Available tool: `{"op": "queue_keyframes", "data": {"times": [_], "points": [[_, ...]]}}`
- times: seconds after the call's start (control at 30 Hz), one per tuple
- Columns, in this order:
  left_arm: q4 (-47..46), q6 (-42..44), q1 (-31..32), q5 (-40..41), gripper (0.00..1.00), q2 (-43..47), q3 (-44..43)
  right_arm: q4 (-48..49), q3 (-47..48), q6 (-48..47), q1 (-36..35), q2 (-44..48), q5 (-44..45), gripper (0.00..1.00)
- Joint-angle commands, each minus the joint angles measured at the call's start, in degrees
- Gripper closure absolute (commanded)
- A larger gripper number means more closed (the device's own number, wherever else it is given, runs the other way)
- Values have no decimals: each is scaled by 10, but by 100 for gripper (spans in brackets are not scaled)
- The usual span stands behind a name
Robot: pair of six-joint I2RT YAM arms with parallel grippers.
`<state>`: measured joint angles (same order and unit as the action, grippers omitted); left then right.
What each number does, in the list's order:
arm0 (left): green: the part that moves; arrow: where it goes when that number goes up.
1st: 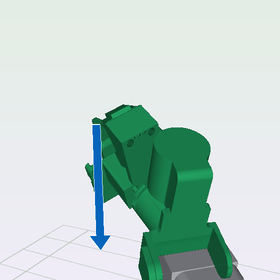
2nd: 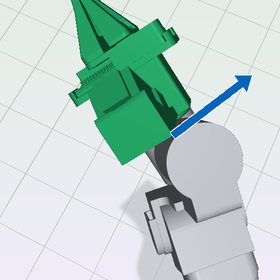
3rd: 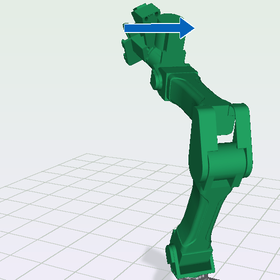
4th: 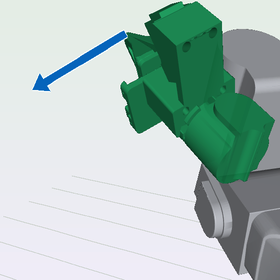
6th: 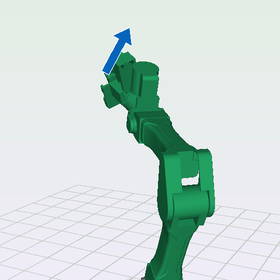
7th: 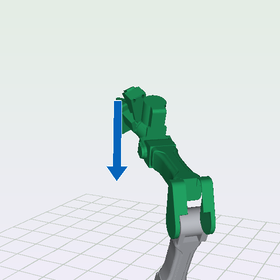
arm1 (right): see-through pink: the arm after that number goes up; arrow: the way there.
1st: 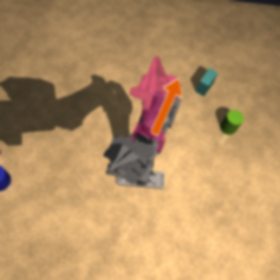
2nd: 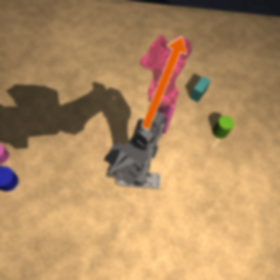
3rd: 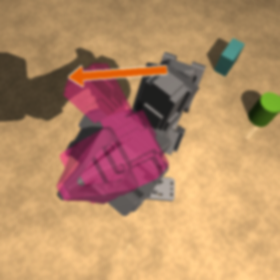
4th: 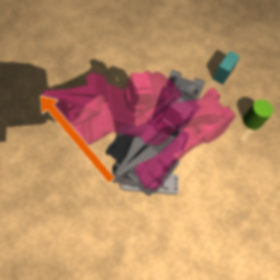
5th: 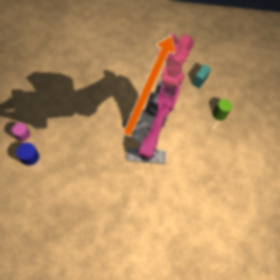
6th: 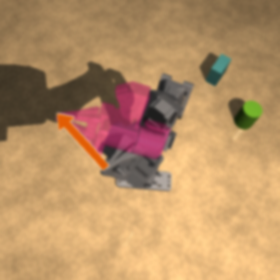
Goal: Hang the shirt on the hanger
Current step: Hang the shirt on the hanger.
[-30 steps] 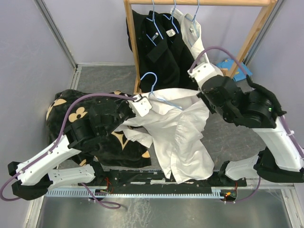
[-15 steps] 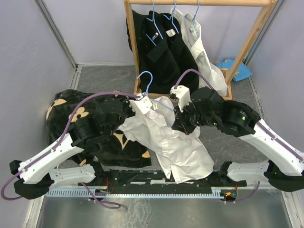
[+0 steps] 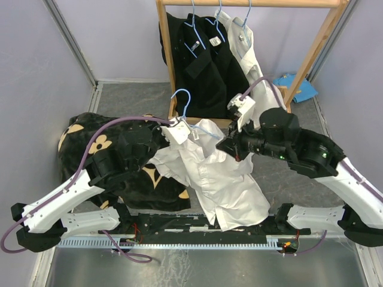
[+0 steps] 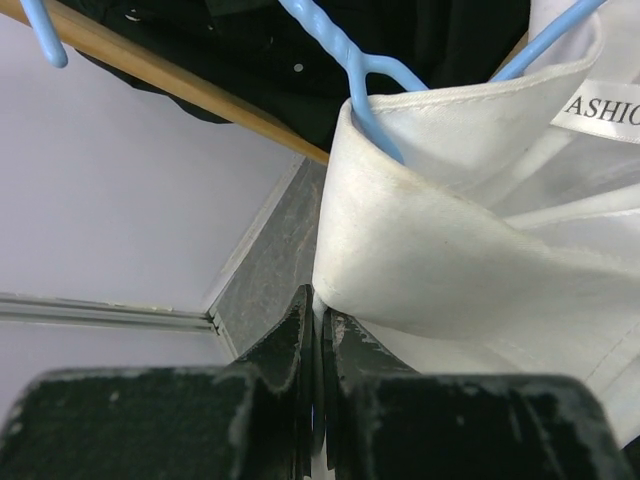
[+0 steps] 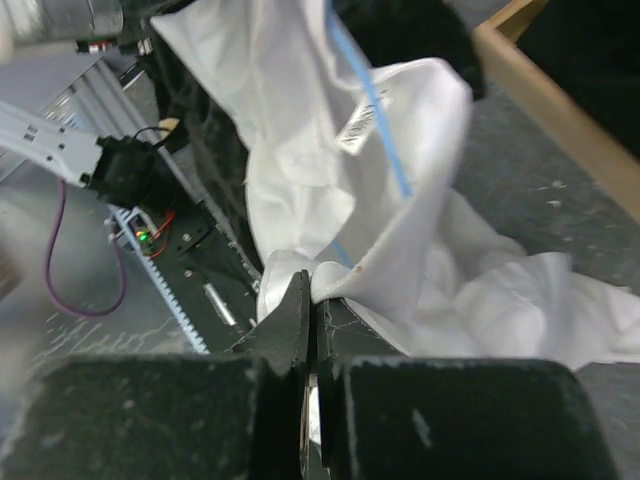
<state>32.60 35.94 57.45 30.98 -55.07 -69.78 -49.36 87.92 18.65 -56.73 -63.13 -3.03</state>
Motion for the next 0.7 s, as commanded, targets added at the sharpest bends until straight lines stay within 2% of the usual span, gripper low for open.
{"op": "queue_keyframes", "data": {"times": [0.0,0.17,0.37,0.67], "points": [[-46,1,-3,10,97,21,9,-64,83,-51,1,-13,113,100],[-52,-13,-3,9,97,13,-4,-75,77,-55,0,-49,28,100],[-61,-38,-3,-17,97,2,-12,53,7,6,-37,-68,-53,100],[-89,-59,-4,-52,97,-8,-4,189,15,37,-100,-127,-73,100]]}}
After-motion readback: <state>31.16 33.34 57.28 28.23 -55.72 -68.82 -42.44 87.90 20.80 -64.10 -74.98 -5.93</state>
